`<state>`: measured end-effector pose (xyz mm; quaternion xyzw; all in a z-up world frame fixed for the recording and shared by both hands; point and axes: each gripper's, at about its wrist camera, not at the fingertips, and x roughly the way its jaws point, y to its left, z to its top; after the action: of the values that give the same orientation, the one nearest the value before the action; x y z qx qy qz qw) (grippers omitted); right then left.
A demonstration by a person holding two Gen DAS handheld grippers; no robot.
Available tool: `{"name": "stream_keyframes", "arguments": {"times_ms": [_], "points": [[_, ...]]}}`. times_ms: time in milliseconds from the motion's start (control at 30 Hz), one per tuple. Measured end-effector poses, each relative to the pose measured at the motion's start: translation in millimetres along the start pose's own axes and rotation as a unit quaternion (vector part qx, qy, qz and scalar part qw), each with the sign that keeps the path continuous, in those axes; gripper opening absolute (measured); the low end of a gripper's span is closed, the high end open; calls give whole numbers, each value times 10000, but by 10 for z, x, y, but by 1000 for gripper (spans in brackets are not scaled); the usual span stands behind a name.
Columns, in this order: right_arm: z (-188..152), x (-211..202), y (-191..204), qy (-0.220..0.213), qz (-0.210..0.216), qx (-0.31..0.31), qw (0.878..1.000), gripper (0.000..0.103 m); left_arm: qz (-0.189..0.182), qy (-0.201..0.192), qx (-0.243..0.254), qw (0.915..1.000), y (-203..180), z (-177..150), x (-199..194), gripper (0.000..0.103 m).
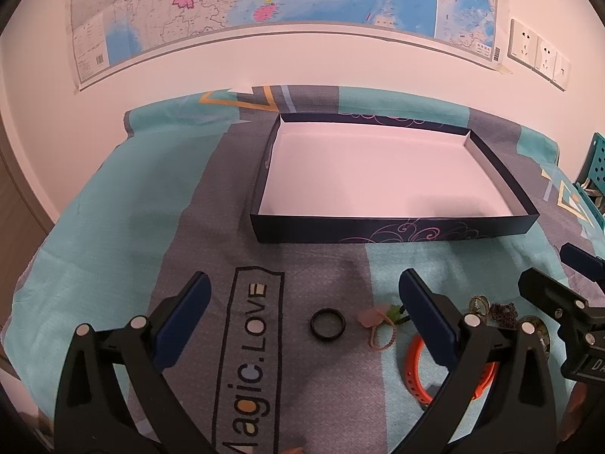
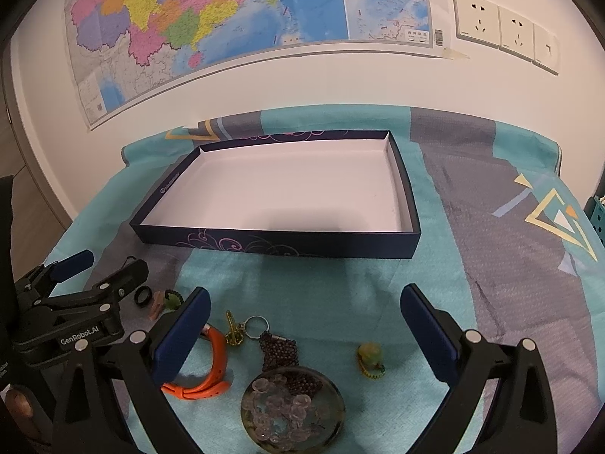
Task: Organize jewelry
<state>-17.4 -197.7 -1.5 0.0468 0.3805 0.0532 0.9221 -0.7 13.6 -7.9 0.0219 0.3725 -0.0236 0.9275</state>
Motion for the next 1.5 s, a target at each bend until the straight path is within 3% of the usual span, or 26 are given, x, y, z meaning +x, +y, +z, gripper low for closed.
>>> {"name": "stream_keyframes", "arguments": {"times_ms": [1000, 1500], "points": [[-16, 16, -32, 42, 32, 30, 10000, 97, -86, 39, 72, 9999, -23, -27, -15, 98], [-142, -27, -154, 166, 111, -53, 9998, 97, -450, 74, 293, 9985, 83, -184, -96, 98]]}}
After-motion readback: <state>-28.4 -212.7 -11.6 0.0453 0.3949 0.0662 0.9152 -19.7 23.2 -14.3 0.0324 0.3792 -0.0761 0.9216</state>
